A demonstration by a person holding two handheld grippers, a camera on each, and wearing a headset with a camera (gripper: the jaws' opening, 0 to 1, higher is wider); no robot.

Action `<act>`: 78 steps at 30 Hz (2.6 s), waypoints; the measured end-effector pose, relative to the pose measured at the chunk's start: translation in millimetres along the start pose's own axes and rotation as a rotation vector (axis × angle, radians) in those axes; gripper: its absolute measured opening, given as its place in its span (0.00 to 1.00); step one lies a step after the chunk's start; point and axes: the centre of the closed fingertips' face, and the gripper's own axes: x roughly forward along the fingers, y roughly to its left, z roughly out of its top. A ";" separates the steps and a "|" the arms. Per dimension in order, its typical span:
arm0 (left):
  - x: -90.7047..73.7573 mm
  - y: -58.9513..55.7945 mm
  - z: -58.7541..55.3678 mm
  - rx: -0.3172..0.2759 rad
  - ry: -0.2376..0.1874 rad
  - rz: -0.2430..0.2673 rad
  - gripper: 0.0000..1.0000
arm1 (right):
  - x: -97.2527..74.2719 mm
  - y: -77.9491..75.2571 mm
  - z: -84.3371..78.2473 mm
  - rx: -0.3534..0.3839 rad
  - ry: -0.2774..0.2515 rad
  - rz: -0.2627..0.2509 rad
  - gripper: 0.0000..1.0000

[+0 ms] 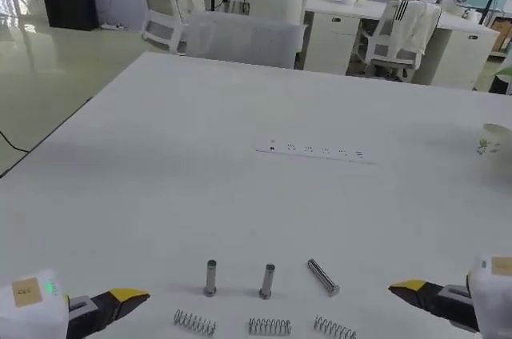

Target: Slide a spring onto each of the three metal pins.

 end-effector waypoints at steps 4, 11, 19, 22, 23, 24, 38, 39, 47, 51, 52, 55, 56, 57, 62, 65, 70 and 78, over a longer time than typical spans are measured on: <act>0.2 0.3 -1.2 -0.001 0.002 -0.002 0.69 | 1.1 -2.6 2.4 -0.004 0.003 -0.003 0.82; 0.1 0.4 -0.8 0.001 0.005 -0.004 0.69 | 4.0 -3.4 5.6 -0.009 0.003 -0.004 0.81; -0.3 -1.1 1.0 0.008 0.008 -0.004 0.69 | 3.6 -4.4 5.8 -0.012 0.007 -0.007 0.80; -0.4 -2.2 1.4 0.009 0.008 -0.004 0.69 | 4.4 -6.3 9.5 -0.012 0.002 -0.010 0.79; -0.4 -2.3 1.5 0.009 0.008 -0.004 0.69 | 4.8 -6.6 10.8 -0.011 -0.001 -0.010 0.79; -0.6 -2.7 1.7 0.009 0.008 -0.003 0.69 | 5.8 -7.4 12.7 -0.010 -0.004 -0.009 0.78; -3.6 -1.4 0.7 0.002 0.006 0.016 0.69 | 26.7 -27.4 37.1 -0.034 0.019 -0.022 0.67; -3.9 -1.4 0.3 0.001 0.006 0.018 0.69 | 29.1 -29.7 38.8 -0.036 0.024 -0.027 0.66; -5.3 -1.6 -0.1 -0.002 0.004 0.024 0.68 | 46.9 -41.5 46.4 -0.037 0.074 -0.041 0.54; -5.6 -1.4 0.1 -0.004 0.003 0.026 0.68 | 56.0 -50.1 47.2 -0.031 0.113 -0.059 0.47; -5.6 -1.3 0.0 -0.004 0.003 0.027 0.68 | 58.4 -51.8 46.9 -0.026 0.125 -0.061 0.45; -5.6 -0.9 -0.5 -0.006 0.002 0.028 0.68 | 63.9 -55.3 47.8 -0.019 0.141 -0.070 0.40; -5.6 -1.0 -0.5 -0.007 0.002 0.028 0.68 | 65.4 -56.3 47.9 -0.017 0.145 -0.072 0.39; -5.5 -1.2 -0.6 -0.009 0.001 0.027 0.68 | 67.6 -57.5 47.6 -0.016 0.153 -0.075 0.37; -5.1 -1.0 -1.2 -0.011 0.000 0.026 0.67 | 75.8 -62.5 44.0 -0.003 0.192 -0.088 0.31; -4.7 -0.4 -1.2 -0.012 -0.001 0.025 0.67 | 80.3 -64.3 41.0 0.010 0.220 -0.091 0.28; -3.8 0.2 -0.5 -0.013 -0.005 0.021 0.67 | 87.7 -66.7 37.1 0.032 0.257 -0.100 0.22; -2.7 1.3 -2.7 -0.019 -0.004 0.014 0.66 | 97.4 -69.0 30.5 0.081 0.301 -0.116 0.15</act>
